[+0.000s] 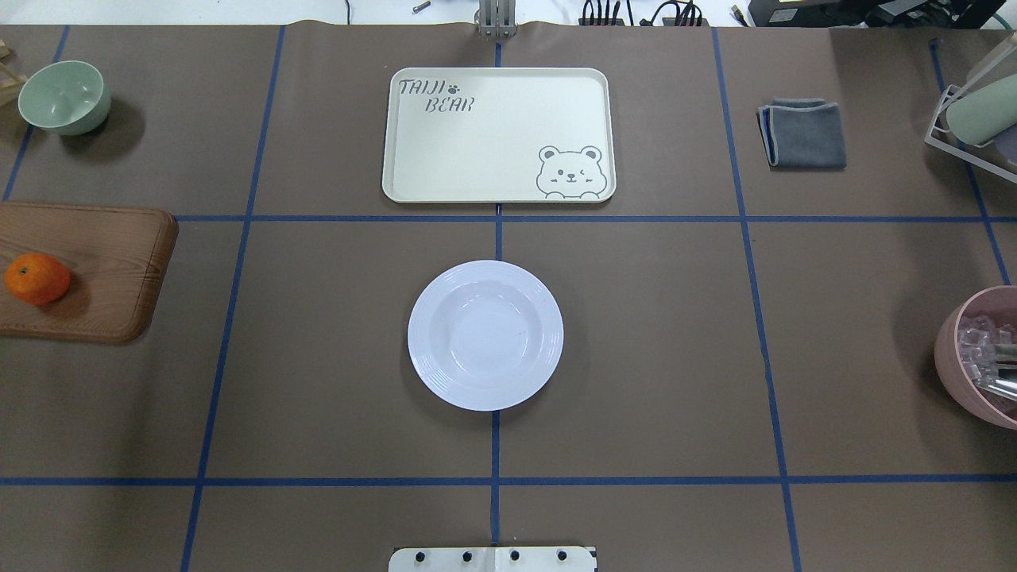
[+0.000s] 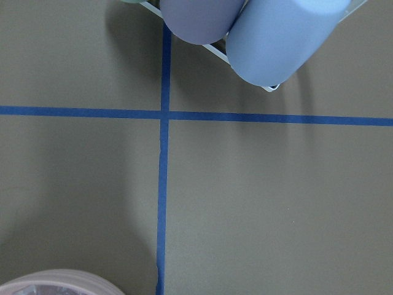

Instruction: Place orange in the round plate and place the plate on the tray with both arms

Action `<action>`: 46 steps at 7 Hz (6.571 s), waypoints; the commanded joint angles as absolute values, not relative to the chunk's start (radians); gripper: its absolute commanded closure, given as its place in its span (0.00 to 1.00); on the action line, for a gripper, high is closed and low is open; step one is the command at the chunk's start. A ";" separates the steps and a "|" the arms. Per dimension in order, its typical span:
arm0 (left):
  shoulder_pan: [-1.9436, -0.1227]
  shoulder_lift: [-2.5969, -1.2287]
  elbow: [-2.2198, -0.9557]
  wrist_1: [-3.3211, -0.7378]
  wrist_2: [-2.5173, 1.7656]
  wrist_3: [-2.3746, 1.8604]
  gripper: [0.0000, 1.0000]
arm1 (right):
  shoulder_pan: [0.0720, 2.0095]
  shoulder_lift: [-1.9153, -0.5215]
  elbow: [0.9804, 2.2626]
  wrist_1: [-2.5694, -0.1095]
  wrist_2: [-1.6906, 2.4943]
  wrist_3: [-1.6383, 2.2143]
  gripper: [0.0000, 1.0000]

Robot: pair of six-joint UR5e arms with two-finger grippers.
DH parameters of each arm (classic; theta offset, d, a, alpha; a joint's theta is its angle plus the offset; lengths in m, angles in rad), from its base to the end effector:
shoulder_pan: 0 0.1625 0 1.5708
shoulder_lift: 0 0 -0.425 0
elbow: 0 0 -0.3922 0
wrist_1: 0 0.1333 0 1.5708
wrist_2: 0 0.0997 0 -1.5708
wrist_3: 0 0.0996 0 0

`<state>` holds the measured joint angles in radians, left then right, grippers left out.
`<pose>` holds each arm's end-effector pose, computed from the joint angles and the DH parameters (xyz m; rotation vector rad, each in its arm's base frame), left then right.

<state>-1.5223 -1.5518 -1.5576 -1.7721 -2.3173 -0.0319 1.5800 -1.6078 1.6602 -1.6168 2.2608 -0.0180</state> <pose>-0.0416 -0.4971 0.6553 0.1311 0.7506 0.0789 0.0743 -0.4755 0.6428 0.0155 -0.6899 -0.0107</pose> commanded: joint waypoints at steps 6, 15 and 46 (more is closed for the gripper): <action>-1.364 -1.681 -1.609 -1.776 -2.325 -0.235 0.01 | 1.578 -1.608 1.686 -1.608 2.264 -0.014 0.00; -1.157 -1.641 -1.540 -1.852 -2.312 -0.482 0.01 | 1.569 -1.598 1.667 -1.618 2.327 -0.006 0.00; -0.565 -2.433 -1.471 -1.561 -2.114 -1.462 1.00 | 1.569 -1.589 1.680 -1.614 2.451 0.085 0.00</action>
<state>-0.6015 -2.4156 -1.5395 -1.5011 -2.1352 -1.4487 1.5712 -1.5909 1.6784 -1.6194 2.4260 0.0260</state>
